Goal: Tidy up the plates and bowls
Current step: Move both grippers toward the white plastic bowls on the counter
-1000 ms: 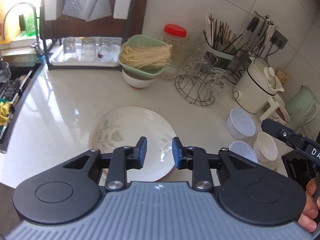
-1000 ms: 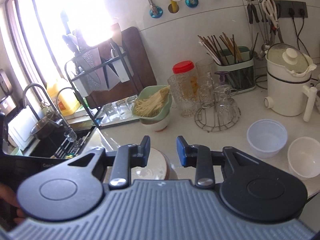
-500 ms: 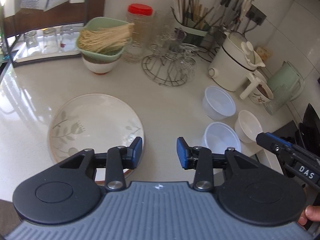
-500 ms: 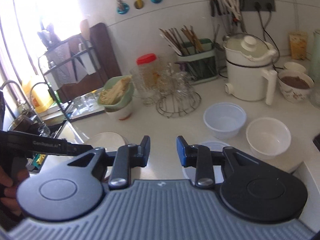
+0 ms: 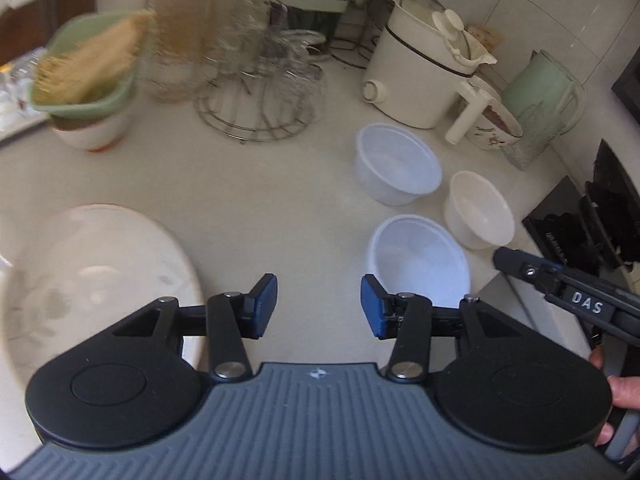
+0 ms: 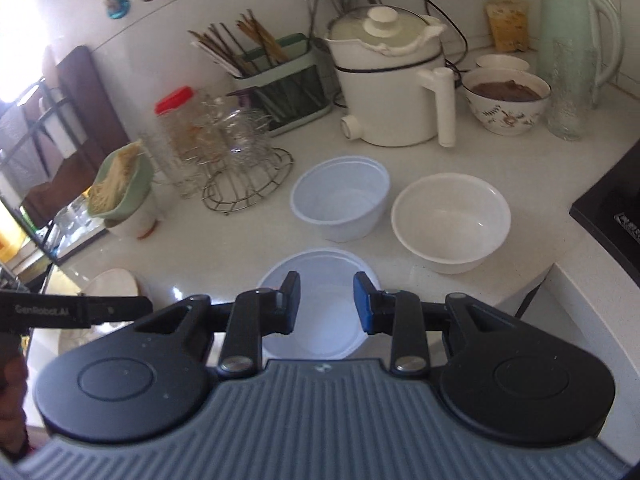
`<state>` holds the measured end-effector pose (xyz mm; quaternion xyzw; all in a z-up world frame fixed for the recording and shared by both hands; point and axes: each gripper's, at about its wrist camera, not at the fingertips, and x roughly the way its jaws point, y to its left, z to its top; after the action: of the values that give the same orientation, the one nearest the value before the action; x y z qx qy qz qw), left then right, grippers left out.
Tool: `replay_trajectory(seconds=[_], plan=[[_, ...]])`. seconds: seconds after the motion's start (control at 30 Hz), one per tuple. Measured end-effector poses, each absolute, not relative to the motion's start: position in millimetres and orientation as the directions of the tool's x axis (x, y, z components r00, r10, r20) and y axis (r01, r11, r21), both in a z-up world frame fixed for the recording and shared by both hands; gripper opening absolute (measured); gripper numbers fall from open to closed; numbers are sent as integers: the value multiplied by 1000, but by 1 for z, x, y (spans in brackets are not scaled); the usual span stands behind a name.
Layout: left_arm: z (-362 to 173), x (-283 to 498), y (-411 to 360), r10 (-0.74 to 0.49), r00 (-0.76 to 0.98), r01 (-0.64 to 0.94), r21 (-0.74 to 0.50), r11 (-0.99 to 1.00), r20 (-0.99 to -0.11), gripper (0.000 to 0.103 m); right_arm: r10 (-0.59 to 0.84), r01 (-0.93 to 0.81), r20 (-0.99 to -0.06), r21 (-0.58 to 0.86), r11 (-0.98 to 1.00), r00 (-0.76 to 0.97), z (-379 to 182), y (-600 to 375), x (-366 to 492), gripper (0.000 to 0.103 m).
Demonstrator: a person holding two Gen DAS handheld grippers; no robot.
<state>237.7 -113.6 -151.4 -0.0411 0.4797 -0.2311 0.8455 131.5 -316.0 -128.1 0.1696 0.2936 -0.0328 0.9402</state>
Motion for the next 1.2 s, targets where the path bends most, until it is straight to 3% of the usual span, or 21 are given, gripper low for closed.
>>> replay_trajectory(seconds=[0.07, 0.2, 0.43, 0.57, 0.7, 0.77, 0.83, 1.2], plan=[[-157, 244, -125, -461, 418, 353, -328, 876, -783, 52, 28, 178, -573, 300, 937, 819, -131, -323, 138, 41], [-173, 252, -145, -525, 365, 318, -427, 847, -769, 52, 75, 196, -624, 354, 914, 778, -145, -338, 150, 41], [-196, 260, -174, -517, 326, 341, -412, 845, -791, 51, 87, 215, -659, 363, 907, 747, -168, -345, 160, 42], [-207, 262, -179, -508, 306, 320, -415, 852, -805, 40, 107, 249, -666, 416, 874, 738, -176, -347, 164, 42], [-212, 263, -181, -495, 299, 315, -405, 858, -816, 22, 103, 244, -674, 400, 883, 732, -177, -342, 170, 33], [-211, 262, -181, -483, 306, 318, -390, 864, -821, 18, 104, 242, -678, 395, 886, 727, -180, -342, 173, 25], [-211, 262, -181, -476, 305, 318, -382, 867, -825, 17, 85, 245, -682, 372, 895, 726, -179, -340, 173, 21], [-183, 251, -153, -433, 342, 284, -348, 893, -834, 16, 178, 196, -654, 456, 868, 735, -163, -329, 173, 21]])
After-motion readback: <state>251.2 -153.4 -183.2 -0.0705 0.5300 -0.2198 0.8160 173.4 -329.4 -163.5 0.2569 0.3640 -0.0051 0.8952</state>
